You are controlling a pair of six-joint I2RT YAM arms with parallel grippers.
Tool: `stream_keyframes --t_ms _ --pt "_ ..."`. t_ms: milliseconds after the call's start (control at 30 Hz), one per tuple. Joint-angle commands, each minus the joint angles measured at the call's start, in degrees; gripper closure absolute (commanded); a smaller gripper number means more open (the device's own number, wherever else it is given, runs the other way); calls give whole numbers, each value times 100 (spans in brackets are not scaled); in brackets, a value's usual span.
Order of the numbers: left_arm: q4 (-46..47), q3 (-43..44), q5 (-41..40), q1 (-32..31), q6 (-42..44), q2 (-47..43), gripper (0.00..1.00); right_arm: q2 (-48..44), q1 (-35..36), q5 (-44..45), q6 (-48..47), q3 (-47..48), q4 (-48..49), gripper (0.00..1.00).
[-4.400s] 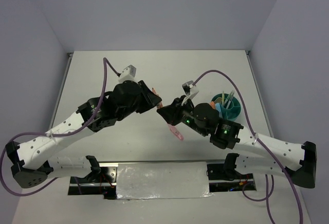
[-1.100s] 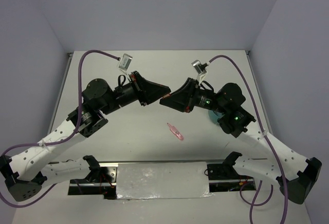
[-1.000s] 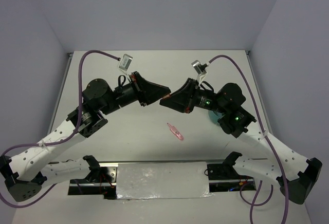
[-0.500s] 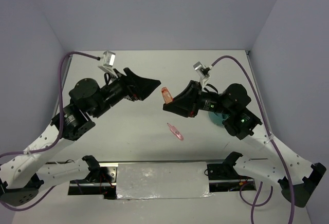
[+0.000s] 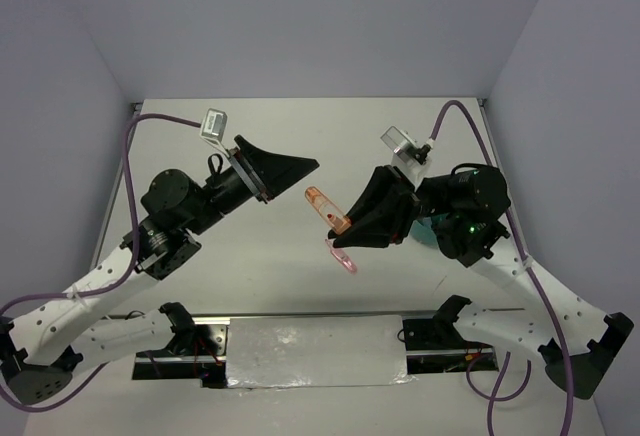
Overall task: Sort the stationery into containers
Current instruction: Close the pen cap on the pen.
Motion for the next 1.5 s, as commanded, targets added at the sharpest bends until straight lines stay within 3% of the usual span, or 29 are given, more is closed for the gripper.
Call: stream_keyframes --t_ms 0,133,200,233,333,733,833,933,1033,1333,1467 --pt "1554 -200 615 2 -936 120 1 79 -10 -315 -303 424 94 100" --pt "2014 -253 905 -6 -1297 261 2 123 -18 -245 -647 617 -250 100" --pt "2241 -270 1063 2 -1420 323 14 158 -27 -140 -892 696 -512 100" --pt "2321 -305 1090 2 -1455 332 25 184 -27 -113 -998 784 -619 100" --pt "2200 -253 1047 -6 -1316 271 40 255 -53 -60 -1253 855 -927 100" --pt "2014 -121 1142 2 -1191 182 37 246 -106 282 -1684 521 -1428 100" --pt "2172 -86 1222 2 -1218 253 45 255 -124 388 -1895 512 -1656 100" --pt "1980 54 1257 -6 -1087 270 70 273 -185 484 -2018 390 -1815 100" --pt "1532 282 1178 -6 -780 253 87 246 -194 485 -1905 179 -1719 100" --pt "521 1056 888 2 275 244 100 149 -203 1231 -1852 55 -2606 100" --pt "678 1110 1028 -6 636 200 100 185 -194 1574 -1317 169 -2904 100"
